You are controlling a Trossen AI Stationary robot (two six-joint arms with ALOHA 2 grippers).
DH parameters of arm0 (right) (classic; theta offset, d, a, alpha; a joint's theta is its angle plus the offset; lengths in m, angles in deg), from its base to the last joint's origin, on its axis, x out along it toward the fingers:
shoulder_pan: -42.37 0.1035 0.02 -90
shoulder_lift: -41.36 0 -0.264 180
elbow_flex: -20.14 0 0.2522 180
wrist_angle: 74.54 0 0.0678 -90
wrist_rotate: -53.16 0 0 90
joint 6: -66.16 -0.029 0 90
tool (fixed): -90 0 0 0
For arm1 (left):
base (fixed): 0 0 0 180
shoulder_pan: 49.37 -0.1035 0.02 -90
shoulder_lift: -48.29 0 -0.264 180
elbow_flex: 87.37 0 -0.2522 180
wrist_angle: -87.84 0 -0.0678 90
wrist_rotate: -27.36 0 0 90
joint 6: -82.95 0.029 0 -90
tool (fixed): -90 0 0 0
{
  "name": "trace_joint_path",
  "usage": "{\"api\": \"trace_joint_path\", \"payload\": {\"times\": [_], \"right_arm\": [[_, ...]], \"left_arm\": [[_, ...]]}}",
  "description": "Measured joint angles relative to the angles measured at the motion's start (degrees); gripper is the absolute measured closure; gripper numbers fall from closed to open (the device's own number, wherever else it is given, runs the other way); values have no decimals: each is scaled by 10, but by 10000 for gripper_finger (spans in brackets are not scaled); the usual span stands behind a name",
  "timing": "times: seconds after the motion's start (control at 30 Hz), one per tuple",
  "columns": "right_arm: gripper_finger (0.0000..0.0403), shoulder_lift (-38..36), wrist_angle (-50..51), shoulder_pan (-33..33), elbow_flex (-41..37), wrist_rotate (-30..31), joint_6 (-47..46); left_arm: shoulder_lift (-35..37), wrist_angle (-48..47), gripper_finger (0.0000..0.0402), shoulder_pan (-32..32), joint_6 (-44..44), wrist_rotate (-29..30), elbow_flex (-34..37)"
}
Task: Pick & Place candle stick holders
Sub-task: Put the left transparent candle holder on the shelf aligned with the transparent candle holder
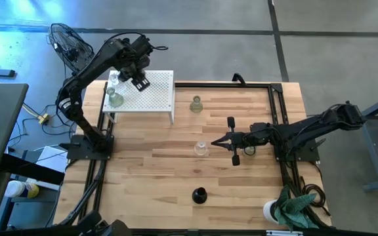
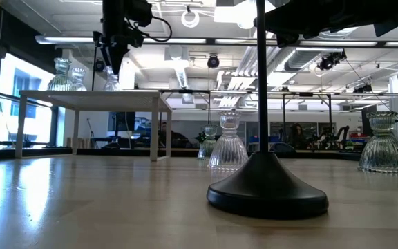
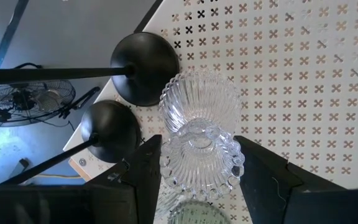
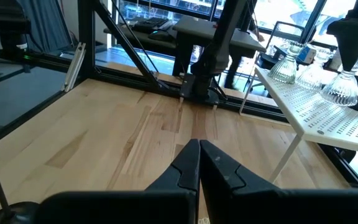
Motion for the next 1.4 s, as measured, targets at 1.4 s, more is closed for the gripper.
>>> {"api": "trace_joint_path", "payload": {"times": [1.4], "right_arm": [[403, 0, 0, 0, 0, 0, 0]], "left_arm": [[0, 0, 195, 1, 10, 42, 0]]}}
